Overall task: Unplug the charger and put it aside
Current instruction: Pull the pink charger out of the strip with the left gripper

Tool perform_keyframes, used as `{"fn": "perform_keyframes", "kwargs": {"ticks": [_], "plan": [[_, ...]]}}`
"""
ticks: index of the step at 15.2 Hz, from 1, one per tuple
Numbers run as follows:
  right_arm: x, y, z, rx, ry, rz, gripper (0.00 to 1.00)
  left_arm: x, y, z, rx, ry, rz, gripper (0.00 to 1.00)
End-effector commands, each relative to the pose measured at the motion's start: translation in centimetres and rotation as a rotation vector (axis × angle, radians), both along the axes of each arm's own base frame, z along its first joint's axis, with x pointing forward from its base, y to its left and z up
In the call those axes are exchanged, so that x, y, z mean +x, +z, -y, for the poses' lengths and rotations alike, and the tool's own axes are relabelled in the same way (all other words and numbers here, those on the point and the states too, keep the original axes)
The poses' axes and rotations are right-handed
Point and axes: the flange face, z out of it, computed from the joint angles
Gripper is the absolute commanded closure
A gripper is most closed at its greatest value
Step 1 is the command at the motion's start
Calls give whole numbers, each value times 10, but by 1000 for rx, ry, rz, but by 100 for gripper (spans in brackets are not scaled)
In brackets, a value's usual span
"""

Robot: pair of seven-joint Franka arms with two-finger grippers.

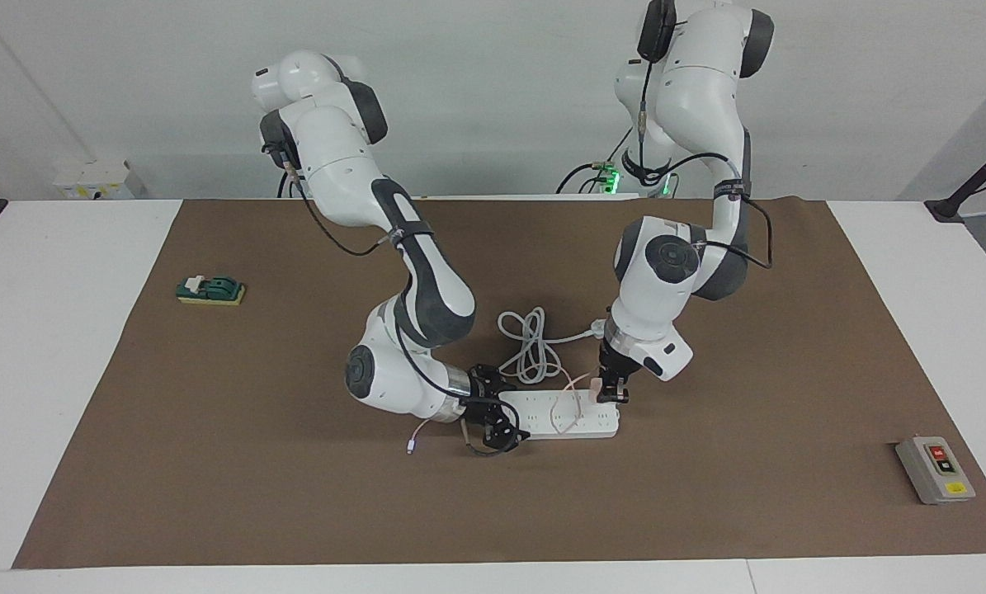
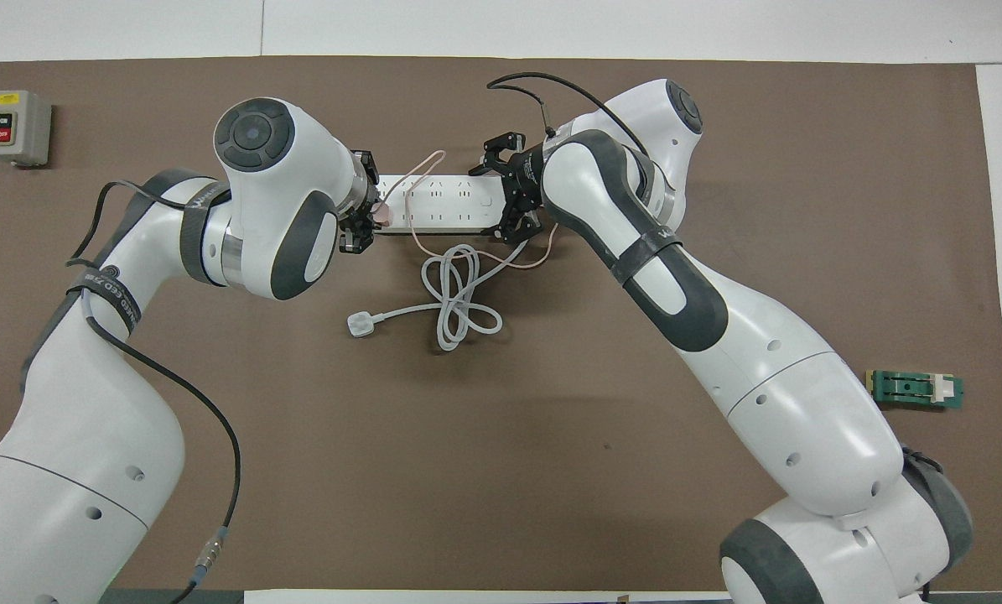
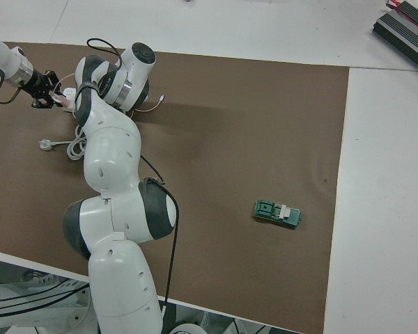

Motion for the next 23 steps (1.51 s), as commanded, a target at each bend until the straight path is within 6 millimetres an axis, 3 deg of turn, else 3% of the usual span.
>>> {"fn": "perform_keyframes", "kwargs": {"ticks": [1, 2, 4, 6, 8, 9, 10, 11, 14, 17, 21, 22, 23], "plan": [[2, -20, 0, -4, -8, 41, 48, 14, 48, -41, 50, -11, -7, 100], [2, -20, -2, -4, -8, 42, 48, 15, 60, -45, 47, -31, -15, 100], [1, -18, -4, -4, -5, 44, 48, 24, 80, -88, 18, -25, -38, 100], [0, -19, -4, -4, -5, 43, 48, 20, 107, -126, 11, -96, -56, 100], [0, -19, -4, -4, -6, 41, 47, 15, 126, -178, -9, -182, -89, 100], [0, -18, -4, -3, -4, 36, 34, 12, 134, -206, -14, -213, -94, 100], [0, -14, -4, -3, -6, 31, 8, 10, 136, -236, -17, -255, -104, 100], [1, -4, -2, -1, -7, 38, 0, 8, 134, -259, -21, -310, -116, 100], [-9, 22, 11, -16, -17, 30, 0, 0, 133, -310, -29, -467, -109, 100], [-20, 70, 32, -23, -30, 51, 0, -10, 125, -328, -36, -657, -98, 100], [-39, 140, 73, -54, 15, 86, 0, -17, 116, -321, -33, -912, -87, 99], [-42, 156, 86, -86, 65, 103, 0, -19, 112, -320, -34, -957, -83, 79], [-45, 169, 99, -115, 117, 126, 0, -22, 109, -320, -31, -1001, -74, 66]]}}
